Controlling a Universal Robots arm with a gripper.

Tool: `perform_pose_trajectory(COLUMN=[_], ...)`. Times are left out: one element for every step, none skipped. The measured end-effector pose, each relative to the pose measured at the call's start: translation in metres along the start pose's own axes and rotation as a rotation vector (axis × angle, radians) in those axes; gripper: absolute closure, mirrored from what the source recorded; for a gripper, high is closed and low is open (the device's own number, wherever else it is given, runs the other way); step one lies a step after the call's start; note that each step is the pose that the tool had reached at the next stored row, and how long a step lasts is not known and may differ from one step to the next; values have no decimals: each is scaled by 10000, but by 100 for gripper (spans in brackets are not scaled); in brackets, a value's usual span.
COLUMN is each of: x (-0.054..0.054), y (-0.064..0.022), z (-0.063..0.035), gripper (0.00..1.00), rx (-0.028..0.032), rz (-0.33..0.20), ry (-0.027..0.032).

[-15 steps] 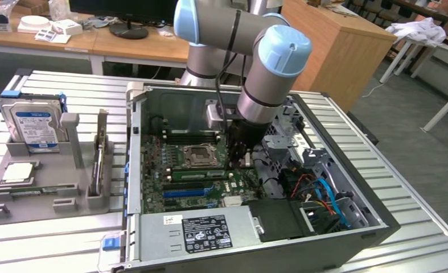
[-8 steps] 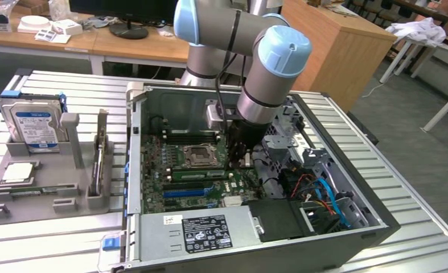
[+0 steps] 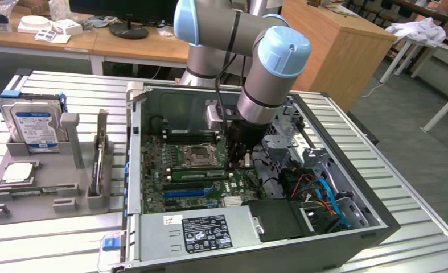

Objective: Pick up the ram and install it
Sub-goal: 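Press down the ram until it locks into place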

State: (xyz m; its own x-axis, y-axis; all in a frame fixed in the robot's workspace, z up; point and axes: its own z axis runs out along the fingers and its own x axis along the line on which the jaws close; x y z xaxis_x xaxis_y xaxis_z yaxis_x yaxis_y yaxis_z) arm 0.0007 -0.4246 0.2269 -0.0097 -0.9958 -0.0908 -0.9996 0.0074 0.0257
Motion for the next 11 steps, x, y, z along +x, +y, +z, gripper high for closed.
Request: perform_pose_trajectory(x=[0, 0, 1, 1, 1, 1, 1, 1, 2, 2, 2], y=[0, 0, 0, 0, 0, 0, 0, 0, 0, 0, 0], z=[4, 7, 6, 6, 6, 6, 7, 9, 12, 13, 13], gripper=[89, 89, 89, 89, 89, 89, 89, 89, 89, 89, 89], rx=[1, 0, 0, 0, 0, 0, 0, 0, 1, 0, 0], rz=[0, 0, 0, 1, 0, 1, 0, 0, 0, 0, 0], ry=[-3, -1, 0, 1, 1, 1, 2, 0, -1, 0, 0])
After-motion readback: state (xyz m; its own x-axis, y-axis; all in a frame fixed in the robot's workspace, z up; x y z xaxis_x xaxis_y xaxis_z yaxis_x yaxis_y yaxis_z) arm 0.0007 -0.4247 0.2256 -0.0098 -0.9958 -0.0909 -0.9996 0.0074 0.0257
